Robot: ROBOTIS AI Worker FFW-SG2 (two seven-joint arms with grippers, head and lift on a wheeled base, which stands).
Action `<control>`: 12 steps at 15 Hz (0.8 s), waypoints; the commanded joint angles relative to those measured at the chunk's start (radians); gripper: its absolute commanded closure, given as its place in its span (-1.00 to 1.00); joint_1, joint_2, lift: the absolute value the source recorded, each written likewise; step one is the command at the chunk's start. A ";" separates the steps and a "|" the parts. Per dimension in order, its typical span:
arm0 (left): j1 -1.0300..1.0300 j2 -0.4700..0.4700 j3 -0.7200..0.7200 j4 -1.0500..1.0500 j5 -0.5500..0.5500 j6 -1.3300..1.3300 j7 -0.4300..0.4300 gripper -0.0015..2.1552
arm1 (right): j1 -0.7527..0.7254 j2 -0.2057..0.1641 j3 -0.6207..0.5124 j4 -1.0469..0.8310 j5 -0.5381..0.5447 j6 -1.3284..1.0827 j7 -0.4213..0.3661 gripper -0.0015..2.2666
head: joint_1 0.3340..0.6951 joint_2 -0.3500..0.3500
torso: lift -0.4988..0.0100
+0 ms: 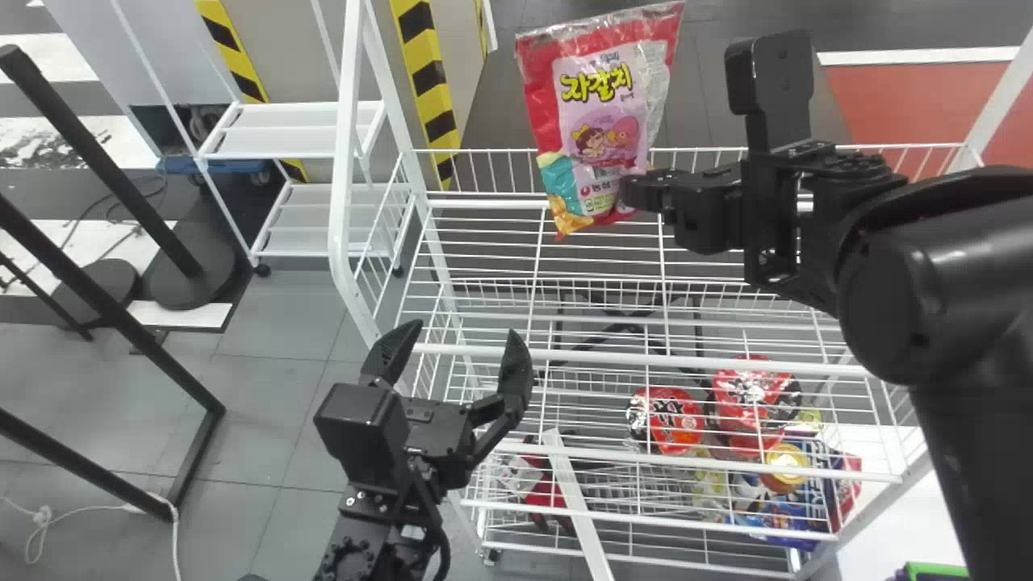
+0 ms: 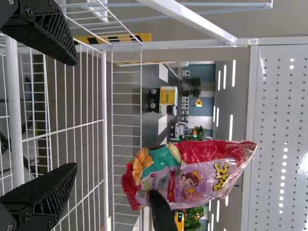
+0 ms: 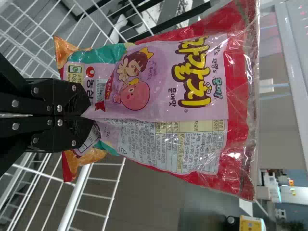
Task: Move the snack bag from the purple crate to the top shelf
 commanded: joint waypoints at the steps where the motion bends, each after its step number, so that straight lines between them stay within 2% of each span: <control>1: -0.001 0.000 0.001 0.007 0.004 0.000 0.000 -0.95 | -0.007 0.001 0.009 0.077 -0.053 -0.109 -0.001 0.78 | 1.00 0.46 | 0.97; 5: -0.004 0.000 0.001 0.016 0.005 0.000 0.000 -0.95 | -0.004 0.001 0.040 0.181 -0.092 -0.254 -0.026 0.78 | 1.00 0.53 | 0.97; 12: -0.003 0.000 0.001 0.036 0.010 -0.037 0.000 -0.95 | 0.036 0.001 0.149 0.318 -0.096 -0.545 -0.153 0.78 | 1.00 0.62 | 0.97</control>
